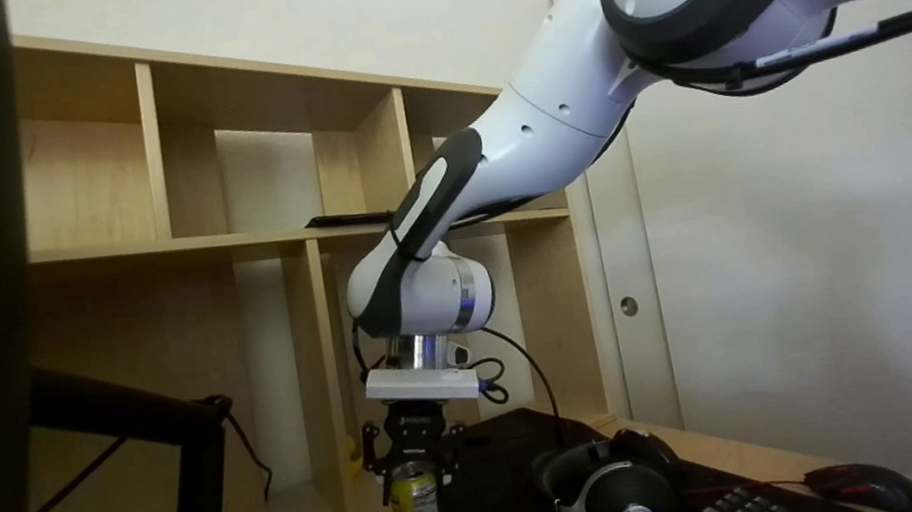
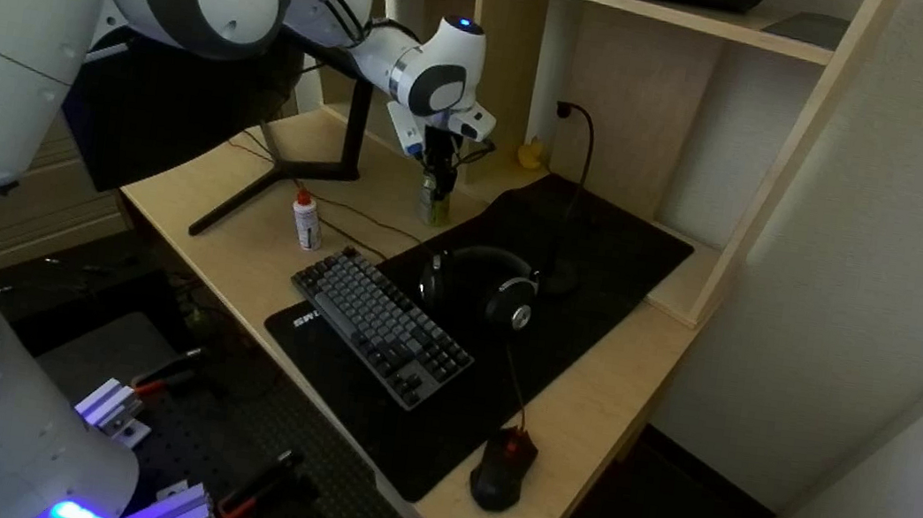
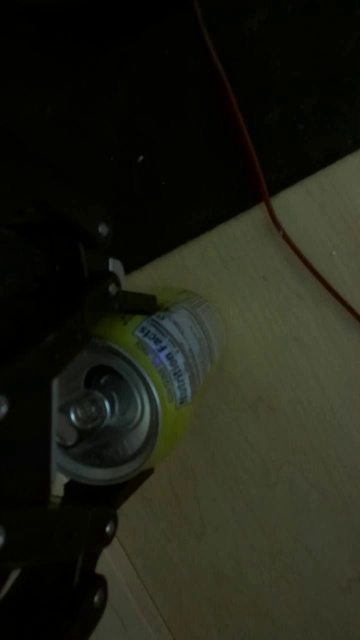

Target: Move the yellow can to the left

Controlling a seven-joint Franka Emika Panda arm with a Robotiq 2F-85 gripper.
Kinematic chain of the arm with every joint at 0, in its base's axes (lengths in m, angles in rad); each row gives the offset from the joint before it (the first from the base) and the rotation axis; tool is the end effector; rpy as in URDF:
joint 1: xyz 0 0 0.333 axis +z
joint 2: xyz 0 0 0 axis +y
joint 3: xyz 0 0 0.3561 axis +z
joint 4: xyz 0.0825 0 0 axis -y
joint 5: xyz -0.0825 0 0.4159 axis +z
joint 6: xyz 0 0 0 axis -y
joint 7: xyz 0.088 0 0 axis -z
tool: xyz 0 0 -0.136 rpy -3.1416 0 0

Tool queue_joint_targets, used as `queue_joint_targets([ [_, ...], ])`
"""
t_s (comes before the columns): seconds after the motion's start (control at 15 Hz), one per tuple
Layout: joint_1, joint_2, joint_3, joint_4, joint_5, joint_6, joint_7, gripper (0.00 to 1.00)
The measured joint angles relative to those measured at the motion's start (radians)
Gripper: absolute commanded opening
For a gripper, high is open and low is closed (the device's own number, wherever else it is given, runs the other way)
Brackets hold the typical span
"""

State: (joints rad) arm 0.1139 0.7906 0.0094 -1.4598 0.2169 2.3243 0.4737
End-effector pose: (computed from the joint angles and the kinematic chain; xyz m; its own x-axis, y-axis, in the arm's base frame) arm 0.7781 0.1036 0.1993 0.8802 -0.4740 -0.0256 -0.4703 -0.8635 -0.1823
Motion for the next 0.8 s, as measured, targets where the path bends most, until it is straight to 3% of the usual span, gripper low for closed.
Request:
queue_joint_targets([
  [0.8, 0.05, -0.081, -0.023, -0.127, -0.037, 0.105, 0.027, 1.0],
])
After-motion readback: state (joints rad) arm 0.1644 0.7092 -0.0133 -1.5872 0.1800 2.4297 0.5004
